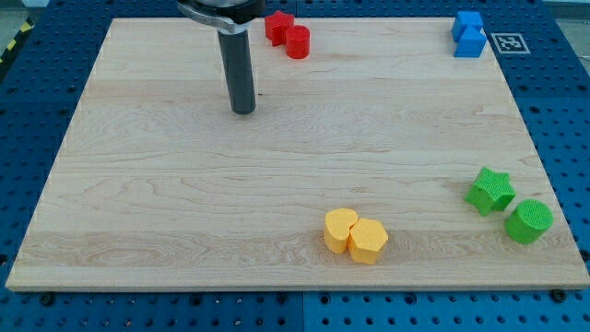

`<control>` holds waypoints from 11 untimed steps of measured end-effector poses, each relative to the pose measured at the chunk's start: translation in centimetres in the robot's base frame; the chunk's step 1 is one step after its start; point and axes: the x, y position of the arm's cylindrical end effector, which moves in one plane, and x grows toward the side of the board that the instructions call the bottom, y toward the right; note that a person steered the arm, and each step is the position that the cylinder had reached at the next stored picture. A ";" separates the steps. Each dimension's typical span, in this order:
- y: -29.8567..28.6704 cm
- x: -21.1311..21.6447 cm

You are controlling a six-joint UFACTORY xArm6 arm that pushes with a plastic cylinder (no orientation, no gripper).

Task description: Move your arm to the top of the red star

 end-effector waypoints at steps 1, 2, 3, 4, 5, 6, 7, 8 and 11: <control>0.0 0.0; 0.0 0.0; 0.0 0.0; 0.0 0.0; 0.0 0.0; 0.0 0.3; -0.1 0.4; -0.7 0.4; -5.2 -2.0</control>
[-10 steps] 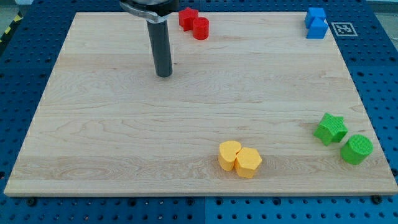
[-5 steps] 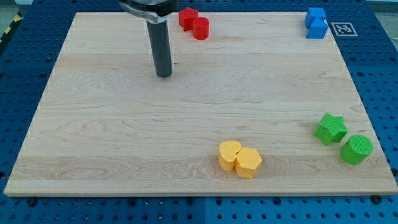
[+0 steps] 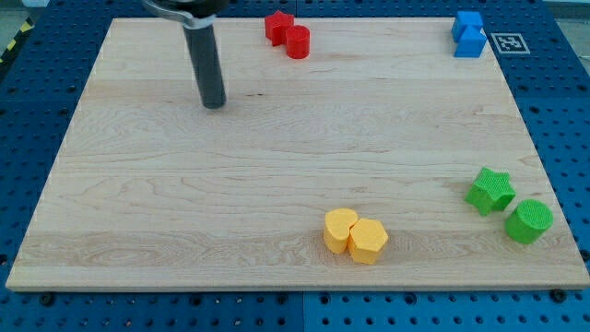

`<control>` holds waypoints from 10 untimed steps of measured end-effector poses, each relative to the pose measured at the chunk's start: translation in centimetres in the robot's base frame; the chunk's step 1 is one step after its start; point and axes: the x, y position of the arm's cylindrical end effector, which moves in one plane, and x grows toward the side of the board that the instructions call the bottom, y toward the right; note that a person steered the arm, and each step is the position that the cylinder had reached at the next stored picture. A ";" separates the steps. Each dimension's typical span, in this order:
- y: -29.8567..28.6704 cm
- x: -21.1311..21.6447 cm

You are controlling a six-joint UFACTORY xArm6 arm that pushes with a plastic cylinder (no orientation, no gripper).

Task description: Move your arm to the top of the red star

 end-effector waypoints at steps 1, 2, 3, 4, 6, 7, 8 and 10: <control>-2.1 -3.7; -3.2 -8.8; -2.9 -13.9; -2.5 -15.7; -1.0 -17.5; 1.1 -17.4; 4.6 -17.4; 7.4 -17.3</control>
